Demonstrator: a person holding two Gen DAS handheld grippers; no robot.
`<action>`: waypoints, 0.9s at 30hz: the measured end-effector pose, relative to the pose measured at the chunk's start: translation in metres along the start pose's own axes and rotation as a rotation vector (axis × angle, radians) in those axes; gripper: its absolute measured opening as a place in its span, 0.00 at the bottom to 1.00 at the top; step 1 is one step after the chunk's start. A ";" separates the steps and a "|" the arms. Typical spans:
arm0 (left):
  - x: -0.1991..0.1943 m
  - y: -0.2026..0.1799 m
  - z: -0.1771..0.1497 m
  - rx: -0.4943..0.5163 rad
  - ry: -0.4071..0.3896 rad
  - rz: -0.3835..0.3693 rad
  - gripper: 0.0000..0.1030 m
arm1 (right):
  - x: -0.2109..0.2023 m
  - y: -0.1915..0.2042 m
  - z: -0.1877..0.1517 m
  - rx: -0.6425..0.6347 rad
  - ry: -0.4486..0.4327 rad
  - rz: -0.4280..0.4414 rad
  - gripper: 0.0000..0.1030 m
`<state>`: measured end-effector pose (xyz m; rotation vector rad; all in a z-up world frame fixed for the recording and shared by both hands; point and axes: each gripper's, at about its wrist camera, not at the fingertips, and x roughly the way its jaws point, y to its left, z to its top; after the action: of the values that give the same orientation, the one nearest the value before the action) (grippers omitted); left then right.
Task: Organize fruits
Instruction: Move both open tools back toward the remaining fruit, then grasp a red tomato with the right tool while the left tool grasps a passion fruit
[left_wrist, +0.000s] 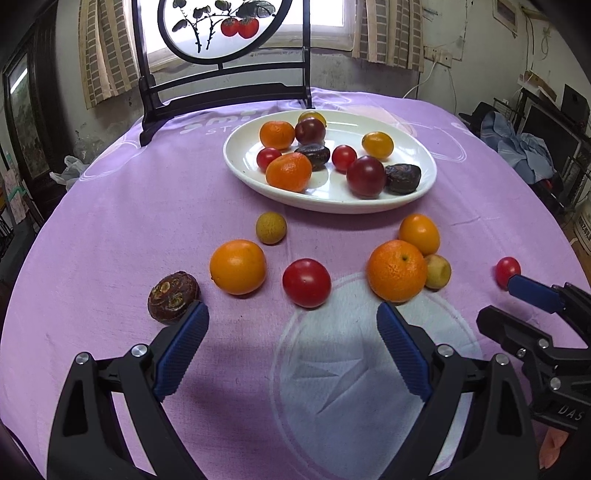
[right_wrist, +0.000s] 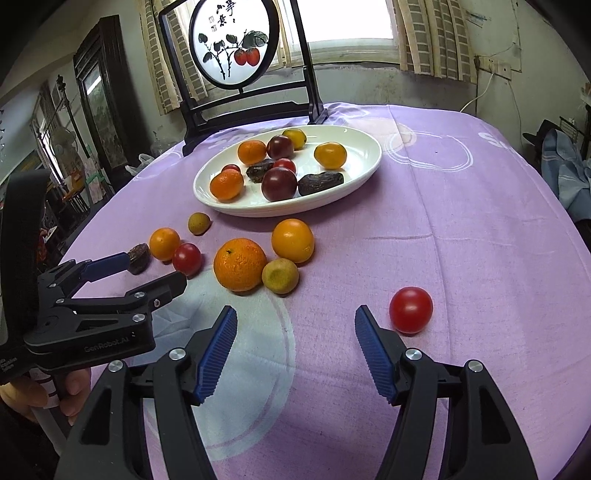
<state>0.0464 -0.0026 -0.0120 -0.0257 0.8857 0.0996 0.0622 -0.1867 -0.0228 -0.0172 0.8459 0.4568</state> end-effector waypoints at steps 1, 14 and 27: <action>0.001 0.000 -0.001 0.002 0.003 -0.002 0.87 | -0.002 0.000 0.000 -0.004 0.001 -0.005 0.65; 0.000 -0.007 -0.005 0.037 0.006 -0.051 0.88 | -0.017 -0.035 -0.015 0.013 0.044 -0.189 0.65; 0.003 0.005 -0.003 0.003 0.026 -0.039 0.88 | 0.028 -0.046 0.009 0.012 0.128 -0.229 0.29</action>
<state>0.0457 0.0027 -0.0165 -0.0416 0.9107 0.0620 0.1031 -0.2155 -0.0449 -0.1321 0.9599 0.2373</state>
